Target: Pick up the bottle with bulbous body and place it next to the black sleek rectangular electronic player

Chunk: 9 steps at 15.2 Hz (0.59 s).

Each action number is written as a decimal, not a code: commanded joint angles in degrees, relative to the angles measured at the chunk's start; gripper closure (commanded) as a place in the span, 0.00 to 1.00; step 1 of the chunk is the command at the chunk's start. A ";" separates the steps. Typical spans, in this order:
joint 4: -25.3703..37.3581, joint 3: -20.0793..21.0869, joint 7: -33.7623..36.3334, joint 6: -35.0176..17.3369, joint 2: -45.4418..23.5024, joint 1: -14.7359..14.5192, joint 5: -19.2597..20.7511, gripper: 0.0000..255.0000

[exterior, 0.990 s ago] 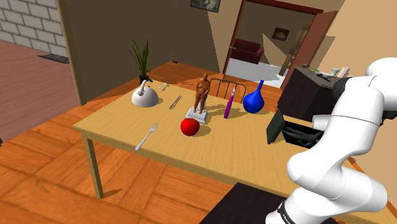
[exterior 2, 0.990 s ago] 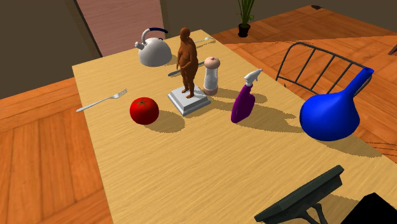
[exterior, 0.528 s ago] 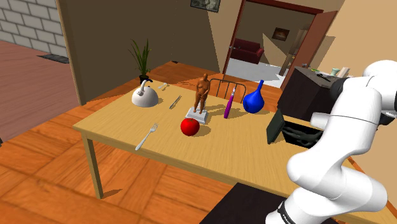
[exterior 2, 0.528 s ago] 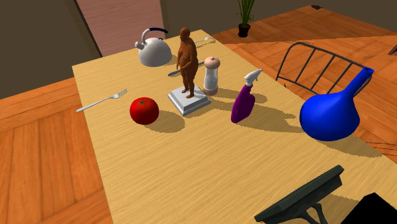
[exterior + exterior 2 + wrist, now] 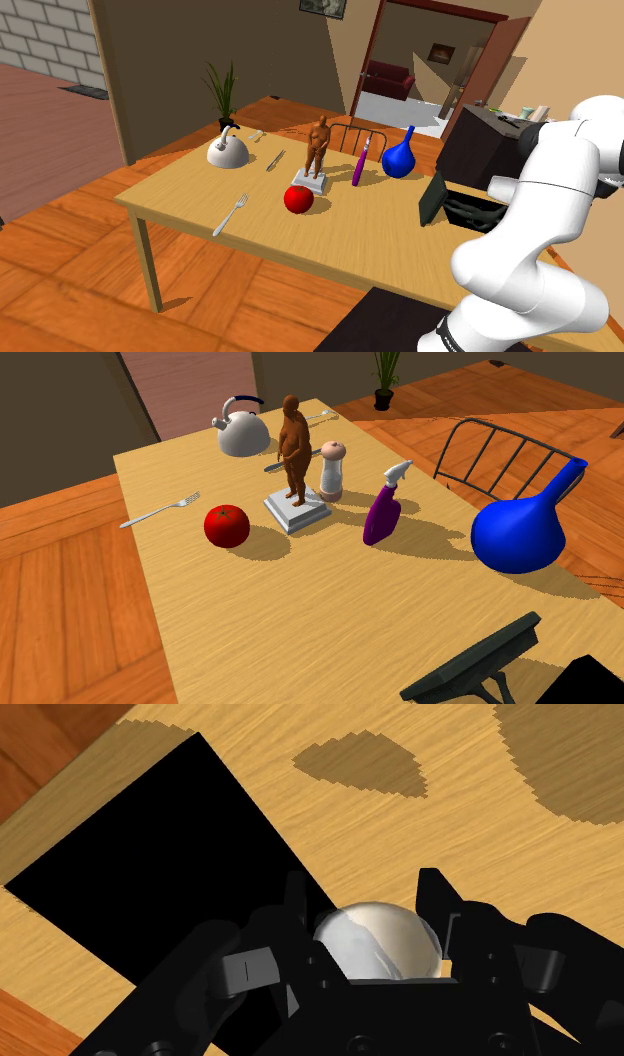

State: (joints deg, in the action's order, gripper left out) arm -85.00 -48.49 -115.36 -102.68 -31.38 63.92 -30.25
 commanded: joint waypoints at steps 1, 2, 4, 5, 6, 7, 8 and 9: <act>0.00 0.00 0.00 -0.02 0.00 0.00 -0.01 0.00; 0.00 0.00 0.00 -0.02 0.00 0.00 -0.01 0.00; 0.00 0.00 0.00 -0.02 0.00 0.00 -0.01 0.00; 0.00 0.00 0.00 -0.02 0.00 0.00 -0.01 0.00; 0.00 0.00 0.00 -0.02 0.00 0.00 -0.01 0.00; 1.54 -0.23 0.33 1.65 0.32 0.35 0.36 0.00; 3.19 -0.41 0.65 3.38 0.55 0.77 0.67 0.00; 4.99 -0.55 0.95 5.16 0.71 1.29 0.90 0.00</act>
State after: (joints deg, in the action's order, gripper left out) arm -82.07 -48.96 -114.65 -99.46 -30.62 64.49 -29.50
